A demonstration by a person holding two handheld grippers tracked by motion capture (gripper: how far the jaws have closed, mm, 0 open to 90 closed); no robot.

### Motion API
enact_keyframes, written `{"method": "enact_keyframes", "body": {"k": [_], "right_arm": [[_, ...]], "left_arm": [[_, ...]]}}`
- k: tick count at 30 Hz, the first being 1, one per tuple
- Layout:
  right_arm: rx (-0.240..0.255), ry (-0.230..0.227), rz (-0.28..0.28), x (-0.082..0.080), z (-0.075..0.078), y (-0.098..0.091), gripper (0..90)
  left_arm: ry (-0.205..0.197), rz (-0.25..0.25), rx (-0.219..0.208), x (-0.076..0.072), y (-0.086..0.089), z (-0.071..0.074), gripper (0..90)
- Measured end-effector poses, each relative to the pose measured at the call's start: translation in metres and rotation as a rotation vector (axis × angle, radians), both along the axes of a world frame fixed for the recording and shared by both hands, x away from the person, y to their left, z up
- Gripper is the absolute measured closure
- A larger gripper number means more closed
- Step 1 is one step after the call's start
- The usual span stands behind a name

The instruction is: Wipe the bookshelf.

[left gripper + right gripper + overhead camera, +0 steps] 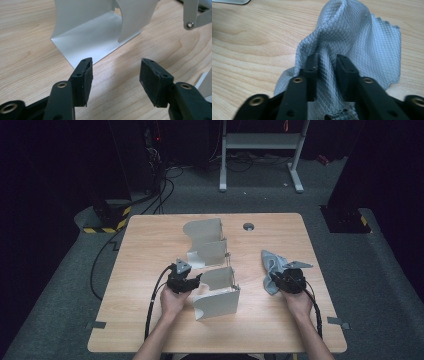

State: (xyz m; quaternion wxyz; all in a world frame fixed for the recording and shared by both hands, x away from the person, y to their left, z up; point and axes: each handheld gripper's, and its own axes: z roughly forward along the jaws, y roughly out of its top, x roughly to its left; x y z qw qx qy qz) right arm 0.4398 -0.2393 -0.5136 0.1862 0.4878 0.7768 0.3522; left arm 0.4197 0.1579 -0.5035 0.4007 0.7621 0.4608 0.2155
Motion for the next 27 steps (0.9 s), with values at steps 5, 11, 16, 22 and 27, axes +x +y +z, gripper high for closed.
{"method": "enact_keyframes", "body": {"k": [5, 11, 16, 22, 27], "right_arm": [[0.008, -0.063, -0.002, -0.010, 0.010, 0.003, 62.7], [0.027, -0.107, 0.032, -0.023, 0.023, 0.006, 61.0], [0.044, -0.105, 0.092, -0.036, 0.024, 0.017, 60.2], [0.043, -0.062, 0.156, -0.048, 0.010, 0.035, 59.1], [0.046, -0.016, 0.212, -0.055, -0.003, 0.051, 57.5]], "left_arm": [[0.010, 0.013, -0.017, 0.002, 0.007, 0.001, 45.1], [0.013, 0.008, -0.056, 0.003, 0.011, 0.004, 45.9], [0.014, -0.007, -0.057, 0.011, 0.012, 0.014, 46.1], [-0.005, -0.018, -0.049, 0.018, 0.010, 0.025, 46.0], [-0.025, -0.027, -0.047, 0.023, 0.007, 0.029, 45.8]]}}
